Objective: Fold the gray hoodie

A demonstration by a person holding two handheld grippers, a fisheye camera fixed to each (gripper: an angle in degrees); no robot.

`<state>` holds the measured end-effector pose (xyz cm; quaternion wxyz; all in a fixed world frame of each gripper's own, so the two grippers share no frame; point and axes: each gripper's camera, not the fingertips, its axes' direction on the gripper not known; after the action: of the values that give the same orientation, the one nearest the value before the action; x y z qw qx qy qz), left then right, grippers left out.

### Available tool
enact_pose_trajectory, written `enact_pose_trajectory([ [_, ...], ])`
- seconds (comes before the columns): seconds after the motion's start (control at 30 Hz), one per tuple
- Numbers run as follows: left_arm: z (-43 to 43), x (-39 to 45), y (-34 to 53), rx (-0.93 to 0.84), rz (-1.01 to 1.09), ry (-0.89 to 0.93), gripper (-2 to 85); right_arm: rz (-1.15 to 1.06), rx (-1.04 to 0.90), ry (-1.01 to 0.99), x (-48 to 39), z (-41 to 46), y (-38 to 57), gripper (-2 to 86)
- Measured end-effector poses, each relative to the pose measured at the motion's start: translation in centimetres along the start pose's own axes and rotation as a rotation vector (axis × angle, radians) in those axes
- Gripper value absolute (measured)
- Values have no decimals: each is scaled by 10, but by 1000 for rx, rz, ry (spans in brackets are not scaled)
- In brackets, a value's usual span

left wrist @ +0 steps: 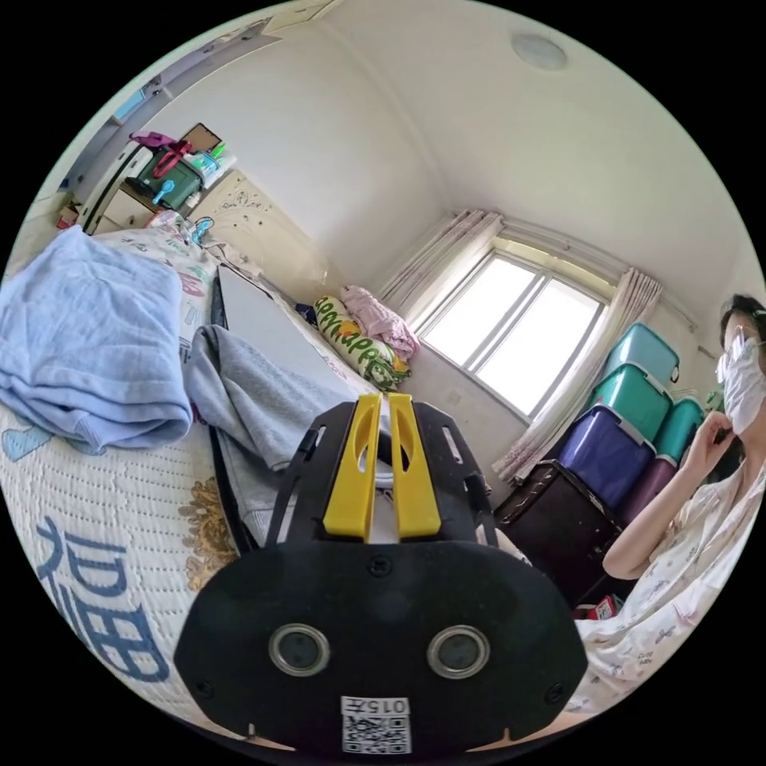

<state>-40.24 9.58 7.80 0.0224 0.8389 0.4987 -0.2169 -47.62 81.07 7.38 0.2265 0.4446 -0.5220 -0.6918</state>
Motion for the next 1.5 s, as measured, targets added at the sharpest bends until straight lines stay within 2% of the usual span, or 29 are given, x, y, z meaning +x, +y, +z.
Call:
enact_pose_trajectory([
  [0.13,3,-10,-2,9,2,88,1,0,0,-1,3,-24,3,-10],
  [0.33,-8,-20,3,39,26,118,11,1,1,-2,8,-61,8,-10],
  [0.53,-10,-27,17,4,86,88,61,1,2,-3,18,-103,14,-10],
  [0.73,-6,-22,42,-66,206,16,74,1,3,-5,30,-148,23,-10],
  [0.97,11,-45,71,-73,217,-31,77,4,4,-7,48,-200,35,-10],
  [1.07,26,-58,86,-125,218,-39,81,-6,7,-10,58,-225,42,-9],
  [1.2,49,-70,117,-235,261,-89,86,-137,43,-79,73,-258,49,-8],
  [1.33,70,-73,156,-358,333,-116,95,10,84,-24,91,-294,64,-10],
  [1.5,86,-73,198,-465,419,-100,104,147,136,-83,125,-332,90,-10],
])
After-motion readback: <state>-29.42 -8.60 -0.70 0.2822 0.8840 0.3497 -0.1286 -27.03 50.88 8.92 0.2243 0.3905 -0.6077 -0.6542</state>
